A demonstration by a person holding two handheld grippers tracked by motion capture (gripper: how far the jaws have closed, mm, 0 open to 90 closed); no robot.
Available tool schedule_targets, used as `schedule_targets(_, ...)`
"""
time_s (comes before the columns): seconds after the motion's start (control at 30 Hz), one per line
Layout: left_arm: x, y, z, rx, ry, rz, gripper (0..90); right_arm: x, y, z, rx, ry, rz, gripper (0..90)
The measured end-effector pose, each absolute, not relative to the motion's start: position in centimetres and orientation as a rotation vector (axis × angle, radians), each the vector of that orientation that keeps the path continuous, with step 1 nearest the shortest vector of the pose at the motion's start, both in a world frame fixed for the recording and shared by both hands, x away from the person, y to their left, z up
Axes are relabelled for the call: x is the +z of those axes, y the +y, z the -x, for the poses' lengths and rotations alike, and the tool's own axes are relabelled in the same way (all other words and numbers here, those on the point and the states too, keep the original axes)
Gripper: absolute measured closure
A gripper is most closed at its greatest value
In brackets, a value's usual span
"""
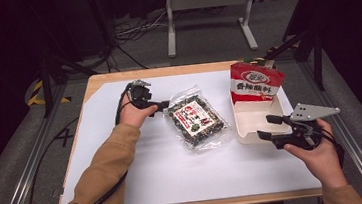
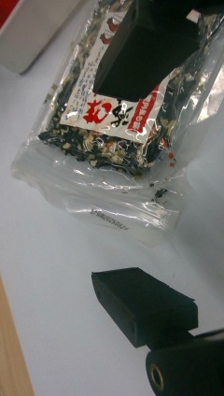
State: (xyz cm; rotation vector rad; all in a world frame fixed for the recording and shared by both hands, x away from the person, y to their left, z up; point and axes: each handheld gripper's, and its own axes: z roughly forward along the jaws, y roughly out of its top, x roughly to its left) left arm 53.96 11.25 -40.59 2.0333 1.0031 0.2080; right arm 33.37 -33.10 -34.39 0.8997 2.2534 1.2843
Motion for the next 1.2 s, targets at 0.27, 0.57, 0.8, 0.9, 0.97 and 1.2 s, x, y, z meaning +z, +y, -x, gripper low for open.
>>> schedule_targets(0.27, -42.1, 10.5, -55.5, 0.144, 1.063, -2.074, 14.1, -34.6, -33.2, -33.2, 1.286, 2.257, -0.906, 34.9)
schedule_targets(0.57, -43.4, 10.8, -56.5, 0.048, 1.104, -2.073, 18.3, -35.0, -33.2, -33.0, 1.276, 2.268, -0.911, 33.8)
schedule_targets(0.8, -43.9, 10.2, -56.3, -0.035, 1.086, -2.093, 25.0, -35.2, -33.0, -33.2, 1.273, 2.278, -0.909, 33.0)
schedule_targets(0.9, -43.8, 10.3, -56.3, -0.059, 1.107, -2.08, 30.0, -35.2, -32.9, -33.2, 1.275, 2.278, -0.904, 32.6)
schedule_targets(0.97, -43.7, 10.3, -56.2, -0.045, 1.103, -2.097, 31.4, -35.2, -32.9, -33.2, 1.274, 2.282, -0.903, 32.5)
schedule_targets(1.2, -43.6, 9.5, -55.7, 0.063, 1.095, -2.167, 42.2, -35.4, -32.8, -33.4, 1.274, 2.287, -0.907, 32.0)
